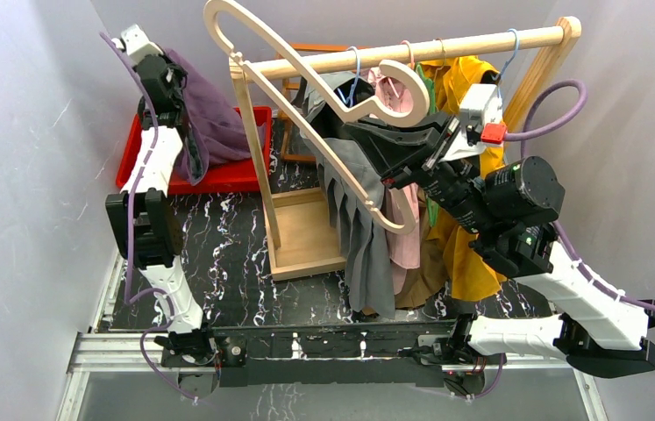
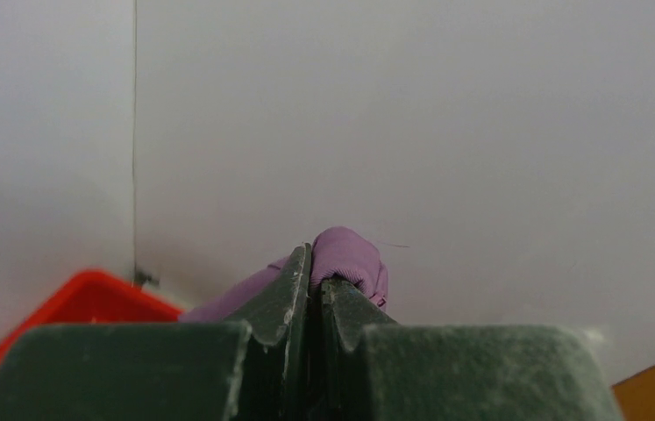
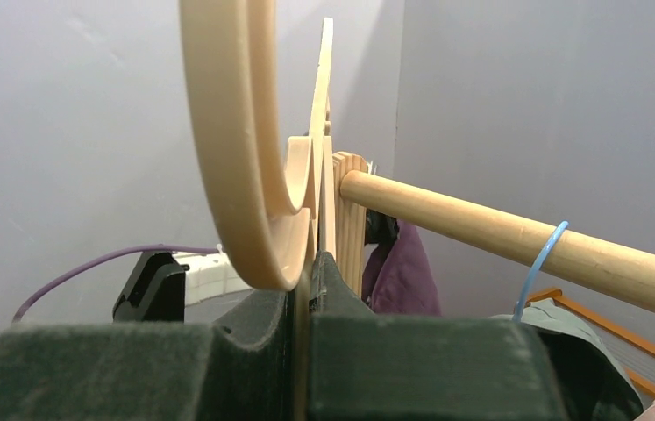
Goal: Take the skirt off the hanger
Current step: Place the skirt in the bin.
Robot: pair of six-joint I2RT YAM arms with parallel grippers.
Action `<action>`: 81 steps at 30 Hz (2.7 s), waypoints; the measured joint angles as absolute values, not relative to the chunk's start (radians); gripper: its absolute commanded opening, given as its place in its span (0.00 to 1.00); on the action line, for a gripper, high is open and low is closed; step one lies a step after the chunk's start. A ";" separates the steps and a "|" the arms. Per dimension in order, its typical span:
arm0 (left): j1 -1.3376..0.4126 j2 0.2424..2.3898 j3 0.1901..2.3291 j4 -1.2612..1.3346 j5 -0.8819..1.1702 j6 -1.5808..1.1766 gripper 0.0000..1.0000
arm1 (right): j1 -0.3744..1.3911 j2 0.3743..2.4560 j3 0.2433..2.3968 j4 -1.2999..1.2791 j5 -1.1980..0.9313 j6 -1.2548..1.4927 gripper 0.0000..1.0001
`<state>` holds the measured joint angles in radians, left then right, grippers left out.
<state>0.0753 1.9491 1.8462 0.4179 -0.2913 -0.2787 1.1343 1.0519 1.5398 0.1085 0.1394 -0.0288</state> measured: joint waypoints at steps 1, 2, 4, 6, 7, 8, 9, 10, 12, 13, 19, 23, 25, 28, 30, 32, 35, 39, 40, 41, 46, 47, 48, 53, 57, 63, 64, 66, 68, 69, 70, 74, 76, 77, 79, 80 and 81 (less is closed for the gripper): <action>0.076 1.949 1.818 0.408 -0.294 -0.286 0.00 | 1.134 1.050 1.540 0.109 0.139 -0.029 0.00; 0.076 1.949 1.783 0.402 -0.297 -0.292 0.00 | 1.134 1.048 1.540 0.110 0.139 -0.030 0.00; 0.076 1.949 1.725 0.393 -0.304 -0.301 0.00 | 1.134 1.047 1.540 0.112 0.139 -0.030 0.00; 0.076 1.958 1.687 0.361 -0.303 -0.307 0.00 | 1.134 1.045 1.534 0.118 0.139 -0.029 0.00; 0.076 1.964 1.681 0.342 -0.297 -0.309 0.00 | 1.134 1.043 1.526 0.123 0.139 -0.027 0.00; 0.077 1.971 1.680 0.321 -0.286 -0.311 0.00 | 1.134 1.042 1.520 0.122 0.139 -0.026 0.00; 0.079 1.977 1.680 0.303 -0.268 -0.314 0.00 | 1.134 1.041 1.513 0.124 0.139 -0.024 0.00; 0.081 1.982 1.680 0.282 -0.250 -0.316 0.00 | 1.134 1.041 1.507 0.123 0.139 -0.022 0.00; 0.086 1.993 1.680 0.251 -0.221 -0.327 0.00 | 1.134 1.044 1.507 0.118 0.139 -0.017 0.00; 0.089 1.998 1.680 0.238 -0.213 -0.334 0.00 | 1.134 1.045 1.507 0.118 0.139 -0.014 0.00; 0.113 2.022 1.640 0.190 -0.160 -0.381 0.00 | 1.134 1.045 1.507 0.122 0.139 -0.004 0.00; 0.150 2.024 1.608 0.100 -0.125 -0.442 0.00 | 1.134 1.052 1.507 0.123 0.139 -0.003 0.00; 0.176 2.025 1.602 0.054 -0.111 -0.468 0.00 | 1.134 1.057 1.507 0.123 0.139 -0.001 0.00; 0.212 2.033 1.605 -0.004 -0.062 -0.480 0.02 | 1.134 1.068 1.507 0.123 0.139 0.008 0.00; 0.229 2.057 1.641 -0.066 -0.020 -0.479 0.27 | 1.134 1.076 1.508 0.115 0.137 0.023 0.00; 0.244 2.082 1.679 -0.116 0.016 -0.470 0.48 | 1.134 1.082 1.510 0.090 0.134 0.041 0.00; 0.250 2.083 1.688 -0.165 0.059 -0.456 0.68 | 1.134 1.082 1.520 0.012 0.130 0.074 0.00; 0.247 2.034 1.630 -0.192 0.087 -0.442 0.81 | 1.134 1.074 1.557 -0.123 0.123 0.112 0.00; 0.247 2.009 1.607 -0.202 0.089 -0.437 0.85 | 1.134 1.066 1.565 -0.163 0.118 0.121 0.00; 0.246 1.985 1.591 -0.215 0.088 -0.429 0.89 | 1.134 1.056 1.572 -0.205 0.112 0.128 0.00; 0.245 1.851 1.556 -0.256 0.077 -0.406 0.98 | 1.134 1.007 1.637 -0.430 0.055 0.154 0.00; 0.245 1.817 1.549 -0.260 0.072 -0.403 0.99 | 1.134 1.003 1.651 -0.464 0.045 0.158 0.00; 0.245 1.784 1.541 -0.266 0.066 -0.403 0.99 | 1.134 1.002 1.668 -0.501 0.033 0.162 0.00; 0.245 1.631 1.496 -0.281 0.066 -0.406 0.98 | 1.134 1.021 1.735 -0.685 0.000 0.182 0.00; 0.231 1.528 1.455 -0.297 0.132 -0.397 0.98 | 1.134 1.028 1.744 -0.823 0.036 0.181 0.00; 0.126 1.405 1.362 -0.323 0.175 -0.377 0.98 | 1.134 1.091 1.792 -0.939 0.144 0.236 0.00; 0.111 1.385 1.350 -0.325 0.176 -0.374 0.98 | 1.134 1.101 1.795 -0.941 0.161 0.253 0.00; 0.090 1.346 1.334 -0.331 0.172 -0.368 0.99 | 1.134 1.127 1.798 -0.941 0.194 0.292 0.00; 0.075 1.311 1.321 -0.325 0.165 -0.360 0.98 | 1.134 1.154 1.797 -0.936 0.216 0.326 0.00; 0.070 1.298 1.314 -0.321 0.163 -0.357 0.98 | 1.134 1.169 1.795 -0.926 0.227 0.341 0.00; 0.066 1.291 1.310 -0.320 0.161 -0.355 0.98 | 1.134 1.187 1.795 -0.916 0.241 0.353 0.00; 0.063 1.289 1.283 -0.312 0.162 -0.356 0.98 | 1.134 1.255 1.816 -0.892 0.308 0.394 0.00; 0.061 1.288 1.263 -0.310 0.160 -0.356 0.98 | 1.134 1.276 1.818 -0.848 0.311 0.406 0.00; 0.058 1.288 1.251 -0.306 0.155 -0.356 0.98 | 1.134 1.283 1.818 -0.821 0.310 0.413 0.00; 0.052 1.287 1.228 -0.297 0.141 -0.355 0.98 | 1.134 1.288 1.818 -0.765 0.299 0.417 0.00; 0.049 1.285 1.217 -0.292 0.138 -0.355 0.98 | 1.134 1.288 1.815 -0.723 0.287 0.417 0.00; 0.044 1.283 1.204 -0.287 0.134 -0.355 0.98 | 1.134 1.288 1.813 -0.684 0.280 0.417 0.00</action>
